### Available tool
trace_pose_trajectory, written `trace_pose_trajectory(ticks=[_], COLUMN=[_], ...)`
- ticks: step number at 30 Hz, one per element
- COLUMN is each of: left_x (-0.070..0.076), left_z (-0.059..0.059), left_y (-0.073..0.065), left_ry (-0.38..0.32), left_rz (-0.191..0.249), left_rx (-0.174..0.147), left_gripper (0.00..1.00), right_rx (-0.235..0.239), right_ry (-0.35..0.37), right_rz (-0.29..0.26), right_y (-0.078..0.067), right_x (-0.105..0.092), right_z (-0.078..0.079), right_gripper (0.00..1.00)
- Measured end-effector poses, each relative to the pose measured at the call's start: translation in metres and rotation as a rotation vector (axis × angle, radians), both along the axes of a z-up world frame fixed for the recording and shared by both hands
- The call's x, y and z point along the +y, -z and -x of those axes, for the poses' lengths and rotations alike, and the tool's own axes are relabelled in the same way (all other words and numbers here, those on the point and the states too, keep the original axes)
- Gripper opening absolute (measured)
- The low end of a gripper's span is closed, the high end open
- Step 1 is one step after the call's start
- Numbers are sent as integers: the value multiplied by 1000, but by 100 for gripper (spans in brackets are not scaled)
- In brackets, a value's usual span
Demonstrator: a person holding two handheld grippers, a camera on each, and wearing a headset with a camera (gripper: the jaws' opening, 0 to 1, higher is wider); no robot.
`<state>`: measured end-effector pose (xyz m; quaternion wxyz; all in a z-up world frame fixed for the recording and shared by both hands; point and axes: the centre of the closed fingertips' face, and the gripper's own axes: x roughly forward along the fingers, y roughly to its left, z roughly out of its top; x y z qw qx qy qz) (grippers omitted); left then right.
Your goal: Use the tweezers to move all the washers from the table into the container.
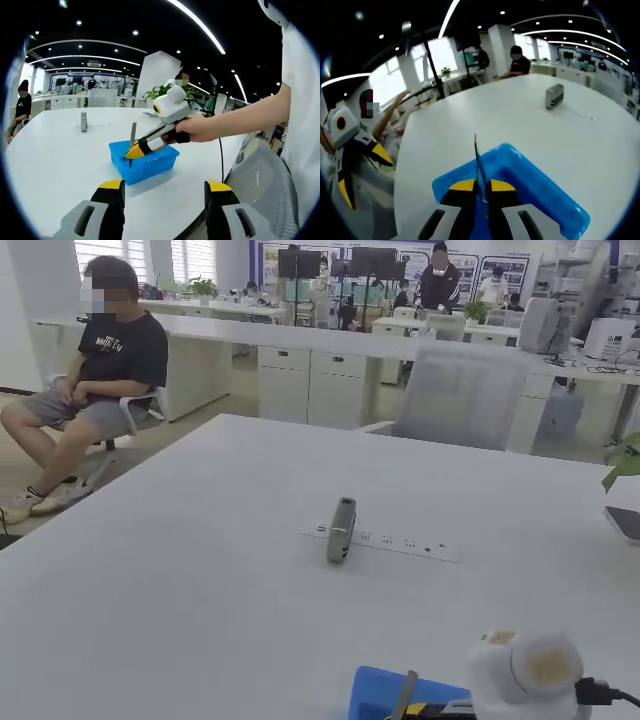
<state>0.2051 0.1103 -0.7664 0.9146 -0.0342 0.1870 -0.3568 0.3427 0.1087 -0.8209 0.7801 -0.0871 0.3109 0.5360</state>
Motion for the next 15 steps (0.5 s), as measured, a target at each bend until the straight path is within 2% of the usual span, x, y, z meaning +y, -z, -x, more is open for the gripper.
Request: trace_pose_trajectory(ticks=[5, 8, 11, 12, 15], left_x=[-1, -2, -7, -7, -9], left_z=[2, 4, 6, 6, 9], left_y=[2, 5, 1, 1, 1], left_ry=[11, 21, 38, 40, 65], left_rz=[-10, -21, 39, 47, 37], left_rx=[9, 17, 30, 33, 34], left_gripper=[63, 62, 70, 71, 65], right_rx=[-37, -44, -64, -75, -107], right_ry=[-23, -15, -16, -22, -40], right_rz=[14, -7, -19, -17, -25], right_y=[-4, -10, -18, -21, -27], right_x=[1, 1, -1, -1, -8], right_z=[4, 6, 8, 10, 13], right_gripper=[5, 5, 5, 5, 5])
